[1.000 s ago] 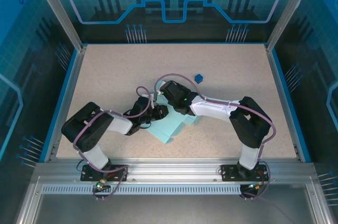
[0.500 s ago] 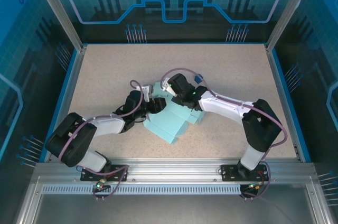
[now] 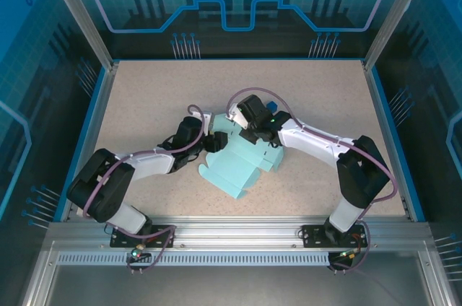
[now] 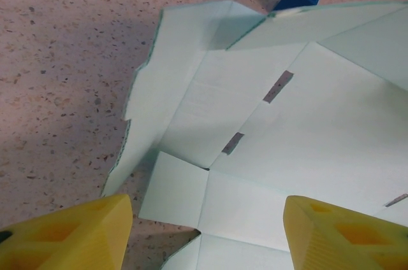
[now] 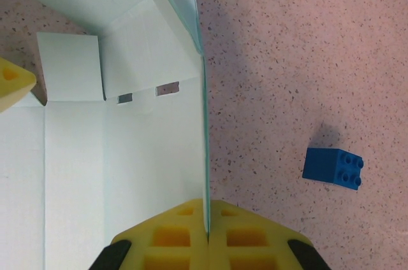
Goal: Fold the paper box
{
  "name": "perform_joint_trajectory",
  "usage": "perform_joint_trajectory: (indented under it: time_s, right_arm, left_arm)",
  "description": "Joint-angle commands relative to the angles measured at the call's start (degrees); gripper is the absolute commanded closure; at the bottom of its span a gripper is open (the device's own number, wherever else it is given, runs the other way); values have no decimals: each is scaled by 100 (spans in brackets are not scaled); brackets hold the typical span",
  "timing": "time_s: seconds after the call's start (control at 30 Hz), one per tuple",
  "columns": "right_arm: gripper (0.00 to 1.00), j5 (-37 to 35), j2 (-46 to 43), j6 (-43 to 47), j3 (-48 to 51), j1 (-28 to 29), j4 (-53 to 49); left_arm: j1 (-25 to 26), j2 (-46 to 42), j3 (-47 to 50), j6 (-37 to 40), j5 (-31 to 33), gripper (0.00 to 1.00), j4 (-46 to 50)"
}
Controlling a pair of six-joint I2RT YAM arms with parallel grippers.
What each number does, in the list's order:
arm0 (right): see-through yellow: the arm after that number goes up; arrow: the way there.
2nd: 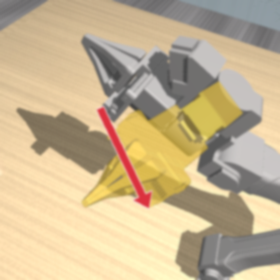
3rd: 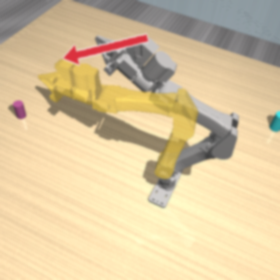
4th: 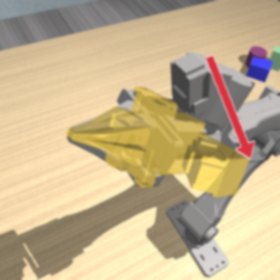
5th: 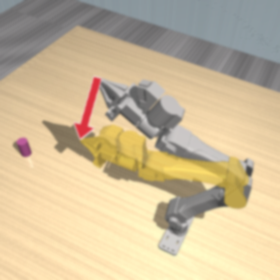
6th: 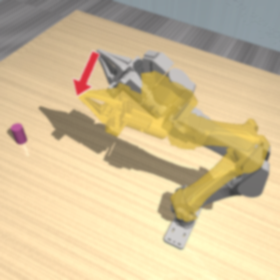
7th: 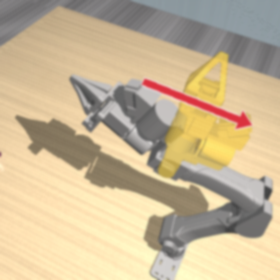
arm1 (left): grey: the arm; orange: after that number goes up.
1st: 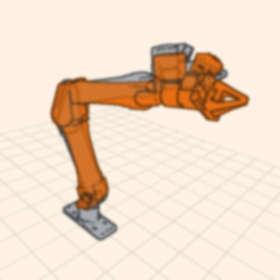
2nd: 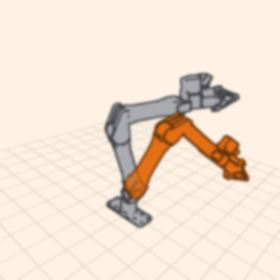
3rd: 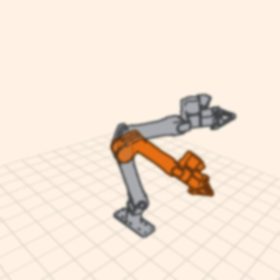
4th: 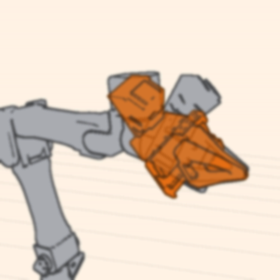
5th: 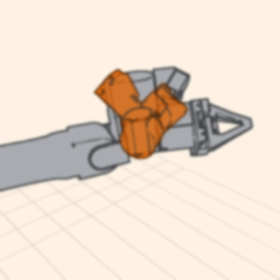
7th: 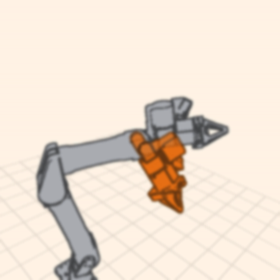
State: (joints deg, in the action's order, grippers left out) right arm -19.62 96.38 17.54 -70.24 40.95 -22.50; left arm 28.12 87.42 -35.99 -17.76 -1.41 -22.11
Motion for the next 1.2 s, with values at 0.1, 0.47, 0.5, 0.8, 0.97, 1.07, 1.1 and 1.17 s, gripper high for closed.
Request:
perform_joint_trajectory:
  time_s: [0.1,0.47,0.5,0.8,0.97,1.07,1.1,1.17]
  right_arm:
    - [100,318,-69,-181,-112,-116,-78]
    - [100,757,-119,-232,-315,-253,-225]
    - [100,790,-112,-260,-336,-264,-228]
    - [100,859,39,-282,-502,-269,-307]
    - [100,863,58,-269,-529,-270,-330]
    - [100,889,73,-293,-517,-266,-310]
    - [100,900,74,-299,-508,-264,-299]
    - [100,902,83,-323,-484,-267,-281]
  left_arm:
    - [-10,56,-65,243,-279,33,-176]
    - [-50,467,-277,681,43,27,-48]
    - [-88,508,-294,686,13,26,-56]
    - [-149,835,-514,739,-17,26,10]
    - [-149,932,-539,771,-28,25,-53]
    - [-149,1034,-562,783,-50,23,-91]
    - [-149,1057,-572,774,-84,23,-127]
    - [-149,1049,-574,725,-182,24,-153]
